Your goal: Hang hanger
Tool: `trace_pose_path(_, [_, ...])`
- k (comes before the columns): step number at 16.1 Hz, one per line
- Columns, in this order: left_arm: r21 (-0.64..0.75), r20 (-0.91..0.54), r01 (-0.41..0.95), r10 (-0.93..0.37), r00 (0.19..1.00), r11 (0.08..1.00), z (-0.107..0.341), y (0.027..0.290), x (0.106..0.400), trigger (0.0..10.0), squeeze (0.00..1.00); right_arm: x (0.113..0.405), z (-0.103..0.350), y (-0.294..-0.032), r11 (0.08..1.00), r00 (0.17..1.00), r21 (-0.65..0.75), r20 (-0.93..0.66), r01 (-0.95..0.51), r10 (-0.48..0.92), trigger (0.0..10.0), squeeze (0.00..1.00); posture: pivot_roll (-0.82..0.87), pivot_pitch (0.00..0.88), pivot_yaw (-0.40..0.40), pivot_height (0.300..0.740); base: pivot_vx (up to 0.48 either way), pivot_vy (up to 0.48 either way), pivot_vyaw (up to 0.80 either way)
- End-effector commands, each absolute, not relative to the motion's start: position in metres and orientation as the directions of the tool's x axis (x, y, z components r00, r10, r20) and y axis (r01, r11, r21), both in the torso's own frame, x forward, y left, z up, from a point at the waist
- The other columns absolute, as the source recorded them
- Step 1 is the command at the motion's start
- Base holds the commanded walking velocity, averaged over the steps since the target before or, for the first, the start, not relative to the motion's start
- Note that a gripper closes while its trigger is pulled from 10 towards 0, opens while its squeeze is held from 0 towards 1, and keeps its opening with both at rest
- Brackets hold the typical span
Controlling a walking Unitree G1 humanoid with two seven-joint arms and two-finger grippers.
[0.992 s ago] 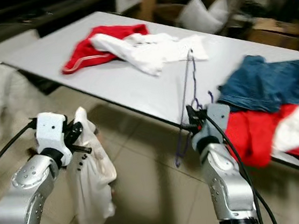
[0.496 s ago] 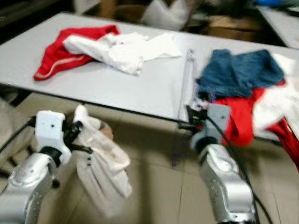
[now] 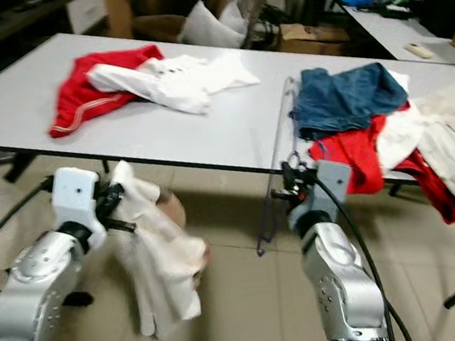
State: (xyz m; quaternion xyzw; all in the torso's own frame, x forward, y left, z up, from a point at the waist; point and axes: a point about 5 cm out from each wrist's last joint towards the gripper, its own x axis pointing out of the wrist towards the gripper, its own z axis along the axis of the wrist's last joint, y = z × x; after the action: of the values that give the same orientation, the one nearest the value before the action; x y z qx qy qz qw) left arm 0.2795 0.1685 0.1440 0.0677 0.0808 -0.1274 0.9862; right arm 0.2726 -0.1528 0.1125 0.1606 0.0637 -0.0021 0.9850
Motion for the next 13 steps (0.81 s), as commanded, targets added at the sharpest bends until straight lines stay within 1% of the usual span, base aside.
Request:
trace_pose_path(1, [0.107, -0.151, 0.287, -0.27, 0.951, 0.952, 0.1499, 0.1599, 0.281, 10.0, 0.0, 0.273, 0.1157, -0.1617, 0.948, 0.993, 0.314, -0.12, 0.045, -0.007, 10.0, 0.0, -0.06, 0.0, -0.069, 0.719, 0.0, 0.349, 0.0])
trace_pose_path(6, [0.108, -0.155, 0.291, -0.273, 0.949, 0.951, 0.1496, 0.1583, 0.2807, 10.0, 0.0, 0.2738, 0.1147, -0.1543, 0.966, 0.989, 0.258, -0.139, -0.015, 0.052, 10.0, 0.0, -0.06, 0.0, -0.069, 0.719, 0.0, 0.0, 0.0])
trace_pose_path(9, [0.111, -0.16, 0.286, -0.267, 0.95, 0.952, 0.1483, 0.158, 0.2809, 10.0, 0.0, 0.2741, 0.1133, -0.1568, 0.969, 0.988, 0.246, -0.154, 0.009, 0.03, 10.0, 0.0, -0.06, 0.0, -0.069, 0.719, 0.0, 0.0, 0.0])
trace_pose_path(13, [0.12, -0.127, 0.286, -0.271, 0.954, 0.951, 0.1528, 0.1589, 0.2826, 10.0, 0.0, 0.274, 0.121, -0.1565, 0.961, 0.995, 0.275, -0.09, -0.009, 0.035, 10.0, 0.0, -0.06, 0.0, -0.07, 0.719, 0.0, 0.0, 0.0])
